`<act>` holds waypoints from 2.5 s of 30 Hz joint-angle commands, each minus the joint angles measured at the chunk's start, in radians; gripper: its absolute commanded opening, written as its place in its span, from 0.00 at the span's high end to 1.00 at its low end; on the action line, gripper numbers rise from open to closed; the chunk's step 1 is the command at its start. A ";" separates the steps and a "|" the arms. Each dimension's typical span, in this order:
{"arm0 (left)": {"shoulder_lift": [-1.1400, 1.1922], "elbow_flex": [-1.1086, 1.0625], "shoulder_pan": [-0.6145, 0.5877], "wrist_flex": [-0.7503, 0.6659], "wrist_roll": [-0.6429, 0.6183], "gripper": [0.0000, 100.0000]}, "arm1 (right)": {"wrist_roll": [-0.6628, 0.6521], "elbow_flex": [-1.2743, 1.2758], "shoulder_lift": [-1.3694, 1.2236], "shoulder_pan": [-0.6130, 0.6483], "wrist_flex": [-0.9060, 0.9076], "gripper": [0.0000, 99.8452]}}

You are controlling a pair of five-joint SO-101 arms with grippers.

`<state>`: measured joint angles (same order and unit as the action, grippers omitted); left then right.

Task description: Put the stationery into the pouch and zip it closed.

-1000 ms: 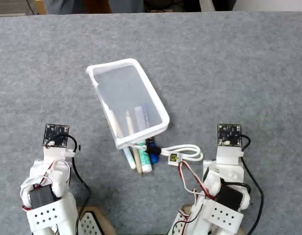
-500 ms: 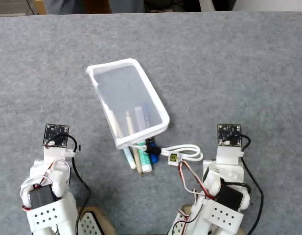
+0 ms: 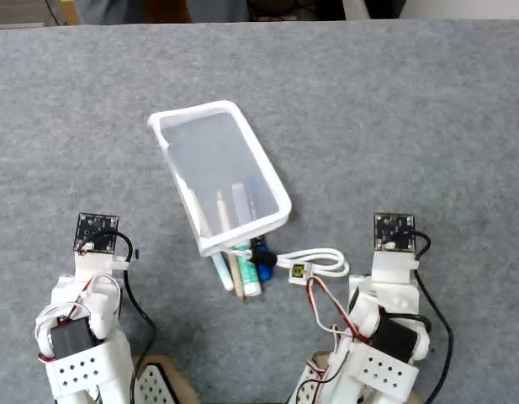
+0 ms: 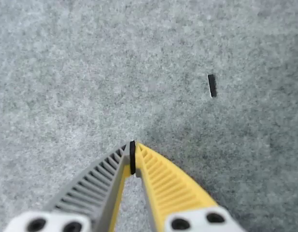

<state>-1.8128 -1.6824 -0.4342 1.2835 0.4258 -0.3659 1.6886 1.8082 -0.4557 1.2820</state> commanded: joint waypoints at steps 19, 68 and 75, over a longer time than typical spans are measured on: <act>-0.009 -0.016 0.001 0.005 0.009 0.97 | -0.006 -0.002 0.036 -0.009 0.002 0.99; -0.008 0.067 0.094 0.021 0.006 0.97 | -0.135 -0.019 0.036 0.064 -0.075 0.99; -0.005 0.272 0.087 0.114 0.005 0.97 | -0.250 -0.245 0.019 0.049 -0.023 0.99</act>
<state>-1.8159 -1.5106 -0.3544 1.3725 0.4258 -0.5976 1.5658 1.8082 -0.3943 1.2359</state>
